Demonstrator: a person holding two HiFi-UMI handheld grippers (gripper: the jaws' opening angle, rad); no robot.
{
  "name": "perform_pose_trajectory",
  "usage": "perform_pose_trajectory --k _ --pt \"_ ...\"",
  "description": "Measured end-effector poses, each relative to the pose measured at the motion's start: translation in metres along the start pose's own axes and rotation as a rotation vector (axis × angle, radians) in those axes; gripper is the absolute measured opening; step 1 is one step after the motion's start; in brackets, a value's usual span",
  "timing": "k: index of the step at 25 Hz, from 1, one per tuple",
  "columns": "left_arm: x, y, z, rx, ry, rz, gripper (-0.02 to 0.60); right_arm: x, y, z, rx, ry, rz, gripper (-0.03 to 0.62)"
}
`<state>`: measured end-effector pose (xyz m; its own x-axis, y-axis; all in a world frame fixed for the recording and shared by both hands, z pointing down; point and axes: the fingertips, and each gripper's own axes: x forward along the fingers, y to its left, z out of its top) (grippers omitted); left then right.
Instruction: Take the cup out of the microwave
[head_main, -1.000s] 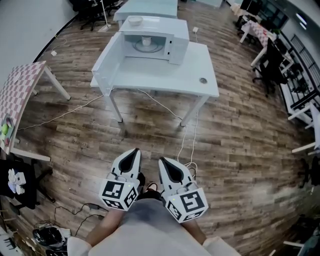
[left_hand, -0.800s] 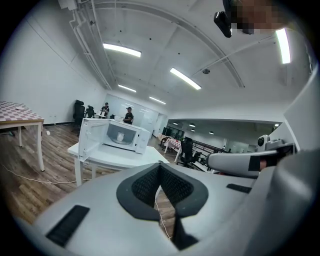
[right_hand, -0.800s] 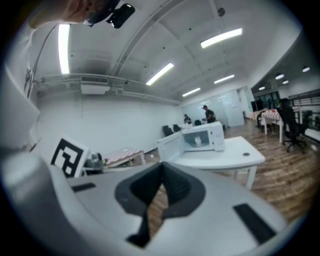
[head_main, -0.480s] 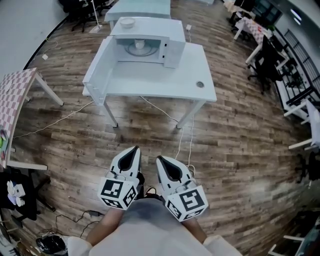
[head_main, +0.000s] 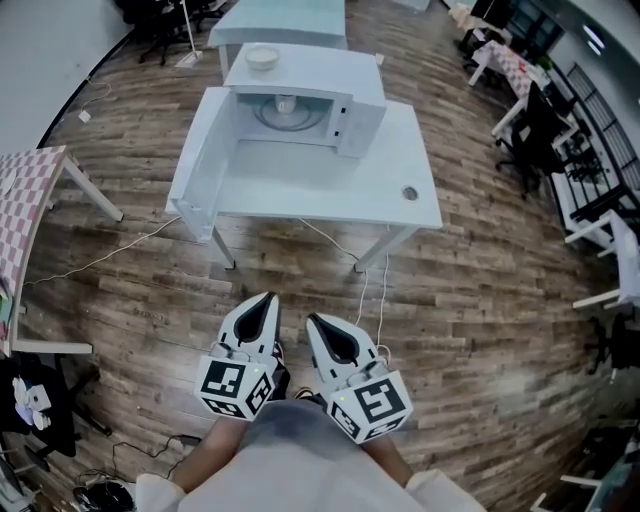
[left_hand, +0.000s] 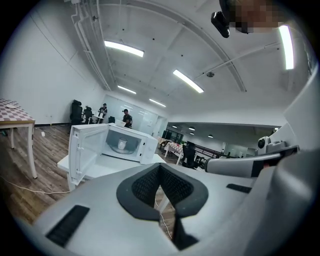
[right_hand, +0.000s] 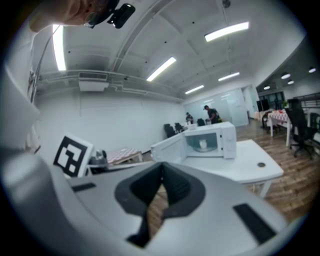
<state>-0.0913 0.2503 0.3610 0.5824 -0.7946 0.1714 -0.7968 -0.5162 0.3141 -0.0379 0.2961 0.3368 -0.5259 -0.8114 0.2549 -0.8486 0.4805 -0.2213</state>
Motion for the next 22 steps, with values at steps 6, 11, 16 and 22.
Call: perform_pose_trajectory --k 6,11,16,22 --pt "0.016 0.032 0.025 -0.012 -0.041 -0.003 0.014 0.041 0.003 0.016 -0.028 0.004 0.014 0.023" --pt "0.024 0.05 0.045 -0.015 -0.092 -0.02 0.014 0.058 0.005 0.027 -0.051 -0.011 -0.008 0.023" --pt "0.03 0.061 0.05 -0.015 -0.092 -0.03 0.014 0.069 0.004 0.032 -0.057 -0.023 -0.026 0.023" --pt "0.041 0.066 0.05 -0.016 -0.073 -0.048 0.014 0.082 -0.004 0.038 -0.056 -0.028 -0.043 0.023"
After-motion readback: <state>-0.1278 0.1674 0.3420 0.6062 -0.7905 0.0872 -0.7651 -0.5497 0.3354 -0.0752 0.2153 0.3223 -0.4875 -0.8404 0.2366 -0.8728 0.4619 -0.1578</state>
